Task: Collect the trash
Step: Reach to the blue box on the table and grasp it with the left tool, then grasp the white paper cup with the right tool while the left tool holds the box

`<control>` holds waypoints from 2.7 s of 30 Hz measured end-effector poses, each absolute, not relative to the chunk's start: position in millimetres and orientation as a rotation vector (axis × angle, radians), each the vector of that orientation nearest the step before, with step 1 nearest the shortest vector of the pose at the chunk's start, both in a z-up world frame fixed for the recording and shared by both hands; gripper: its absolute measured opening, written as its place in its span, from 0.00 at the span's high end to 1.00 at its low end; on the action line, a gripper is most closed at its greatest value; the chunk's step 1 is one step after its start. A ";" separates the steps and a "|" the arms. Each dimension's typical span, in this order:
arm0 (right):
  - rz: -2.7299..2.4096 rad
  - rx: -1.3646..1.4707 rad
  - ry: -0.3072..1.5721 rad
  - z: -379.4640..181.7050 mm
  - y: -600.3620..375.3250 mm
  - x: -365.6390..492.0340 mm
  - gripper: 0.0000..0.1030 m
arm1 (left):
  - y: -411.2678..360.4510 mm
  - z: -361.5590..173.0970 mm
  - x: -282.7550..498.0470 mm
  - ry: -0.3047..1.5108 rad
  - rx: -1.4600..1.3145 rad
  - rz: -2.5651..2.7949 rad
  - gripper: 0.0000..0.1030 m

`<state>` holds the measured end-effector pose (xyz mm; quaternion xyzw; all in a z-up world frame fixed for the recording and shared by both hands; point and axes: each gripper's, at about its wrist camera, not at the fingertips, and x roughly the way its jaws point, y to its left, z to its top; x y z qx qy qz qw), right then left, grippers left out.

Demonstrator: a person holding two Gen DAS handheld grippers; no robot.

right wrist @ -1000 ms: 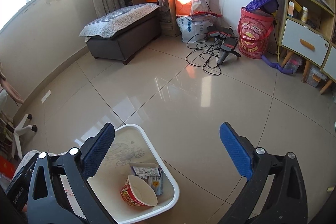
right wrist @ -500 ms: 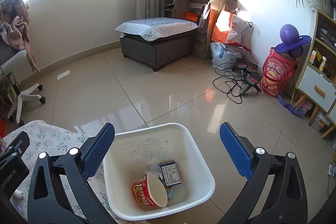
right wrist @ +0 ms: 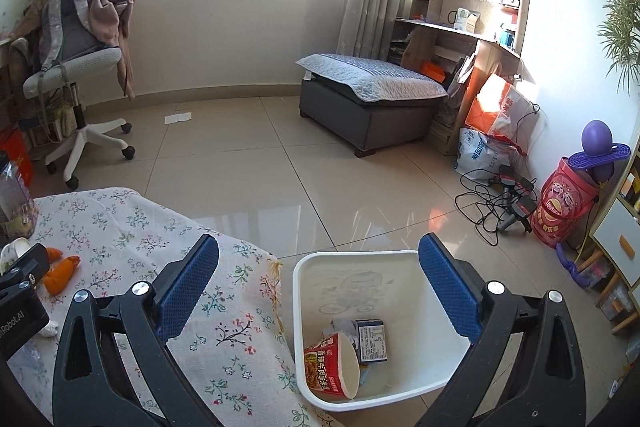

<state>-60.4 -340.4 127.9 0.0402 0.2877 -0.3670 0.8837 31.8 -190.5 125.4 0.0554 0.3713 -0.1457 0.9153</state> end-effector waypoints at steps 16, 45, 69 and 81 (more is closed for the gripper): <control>-0.526 -0.026 0.630 115.9 -240.2 -11.7 0.07 | -61.2 96.6 75.3 0.870 0.061 -0.095 0.07; -0.081 -0.141 0.849 65.1 -185.2 53.2 0.07 | 103.0 -5.9 303.8 1.239 -0.200 0.266 0.22; 0.464 -0.885 1.028 16.4 -21.4 224.3 0.07 | 136.5 134.0 168.4 0.884 -0.398 -0.002 0.43; 0.511 -0.444 1.308 24.0 -51.4 260.3 0.45 | 173.0 124.8 189.3 0.896 -0.509 -0.024 0.43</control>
